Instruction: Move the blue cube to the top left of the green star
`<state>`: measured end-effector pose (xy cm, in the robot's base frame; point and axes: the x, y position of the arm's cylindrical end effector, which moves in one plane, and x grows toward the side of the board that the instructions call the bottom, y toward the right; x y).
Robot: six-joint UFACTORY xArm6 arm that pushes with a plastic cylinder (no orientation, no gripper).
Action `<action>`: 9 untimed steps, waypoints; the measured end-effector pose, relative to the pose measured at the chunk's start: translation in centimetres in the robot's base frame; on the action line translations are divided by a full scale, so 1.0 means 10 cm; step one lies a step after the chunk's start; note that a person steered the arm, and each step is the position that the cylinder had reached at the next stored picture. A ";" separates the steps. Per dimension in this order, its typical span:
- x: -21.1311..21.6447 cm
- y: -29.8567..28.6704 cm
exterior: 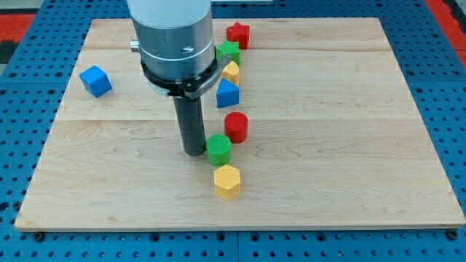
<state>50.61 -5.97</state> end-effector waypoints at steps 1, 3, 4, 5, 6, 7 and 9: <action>0.05 0.13; -0.30 -0.87; -0.44 -1.87; -1.03 -2.19; -1.31 -1.68; -1.66 -1.07; -2.51 -0.50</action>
<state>25.48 -10.99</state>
